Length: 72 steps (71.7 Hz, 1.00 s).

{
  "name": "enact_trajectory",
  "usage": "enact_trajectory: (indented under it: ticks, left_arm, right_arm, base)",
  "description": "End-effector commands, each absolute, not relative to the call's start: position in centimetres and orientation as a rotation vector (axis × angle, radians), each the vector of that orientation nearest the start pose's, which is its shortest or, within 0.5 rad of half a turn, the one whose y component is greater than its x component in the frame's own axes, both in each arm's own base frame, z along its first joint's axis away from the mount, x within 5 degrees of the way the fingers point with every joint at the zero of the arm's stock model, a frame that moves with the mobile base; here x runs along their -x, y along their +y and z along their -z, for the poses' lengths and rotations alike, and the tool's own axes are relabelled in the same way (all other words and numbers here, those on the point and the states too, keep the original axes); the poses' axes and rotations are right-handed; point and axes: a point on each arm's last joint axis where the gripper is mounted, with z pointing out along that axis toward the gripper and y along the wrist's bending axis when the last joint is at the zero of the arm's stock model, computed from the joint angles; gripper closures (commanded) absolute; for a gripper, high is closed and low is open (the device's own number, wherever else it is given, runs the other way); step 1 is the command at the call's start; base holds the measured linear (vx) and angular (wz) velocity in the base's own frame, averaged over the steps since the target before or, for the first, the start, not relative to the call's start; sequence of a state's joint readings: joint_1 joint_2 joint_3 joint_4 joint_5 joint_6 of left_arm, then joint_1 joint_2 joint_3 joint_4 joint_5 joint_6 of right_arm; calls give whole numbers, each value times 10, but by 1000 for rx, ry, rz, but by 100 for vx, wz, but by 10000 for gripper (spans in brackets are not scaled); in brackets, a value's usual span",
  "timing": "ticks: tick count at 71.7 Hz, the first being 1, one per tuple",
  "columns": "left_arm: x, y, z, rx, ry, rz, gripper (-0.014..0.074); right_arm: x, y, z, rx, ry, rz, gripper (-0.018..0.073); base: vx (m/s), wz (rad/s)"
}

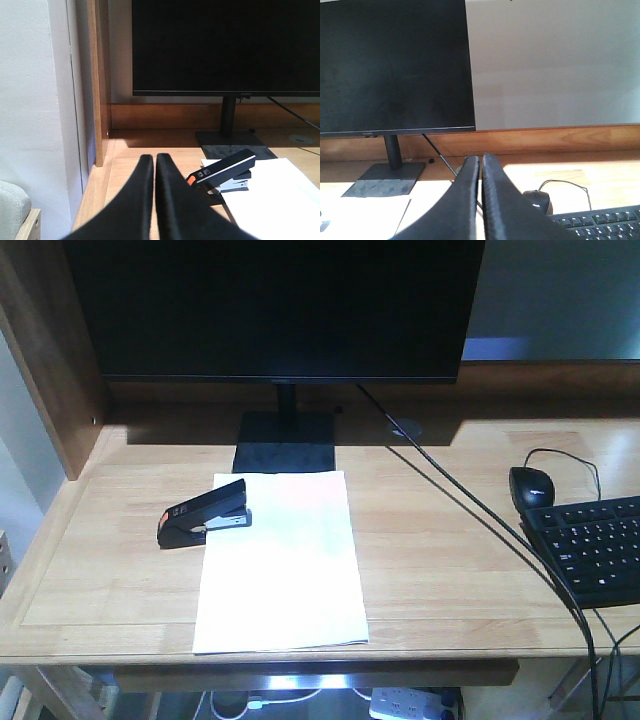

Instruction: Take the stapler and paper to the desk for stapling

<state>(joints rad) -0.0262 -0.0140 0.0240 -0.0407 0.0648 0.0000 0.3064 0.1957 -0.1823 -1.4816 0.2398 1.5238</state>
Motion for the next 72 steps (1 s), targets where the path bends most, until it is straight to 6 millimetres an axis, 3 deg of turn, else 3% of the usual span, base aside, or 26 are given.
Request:
enact_trajectory:
  ticks: [1, 16, 27, 38, 46, 53, 65, 72]
  left_arm:
    - [-55, -2, -203, 18, 1485, 66, 603]
    - [-55, -2, -203, 18, 1485, 66, 603]
    - [-55, -2, -203, 18, 1485, 66, 603]
    - [-55, -2, -203, 18, 1485, 66, 603]
    - [-55, -2, -203, 18, 1485, 66, 603]
    - [-55, -2, -203, 18, 1485, 66, 603]
    - [-55, -2, -203, 18, 1485, 66, 603]
    - [-55, -2, -203, 18, 1485, 66, 603]
  right_arm:
    - [-70, -1, -271, 22, 1493, -71, 569]
    - [-70, -1, -270, -4, 1504, -102, 569]
    - [-71, -5, -262, -72, 1603, -99, 569]
    - [-69, 8, -256, 158, 1657, -89, 569]
    - [-68, 17, -260, 373, 1576, -38, 569]
    - [-67, 20, -266, 421, 1499, -32, 569]
    - [-66, 20, -272, 389, 1432, -38, 569]
    - [-69, 13, -267, 254, 1475, -23, 569]
  base:
    - [0, 0]
    - [0, 0]
    - [0, 0]
    - [0, 0]
    - [0, 0]
    - [0, 0]
    - [0, 0]
    - [0, 0]
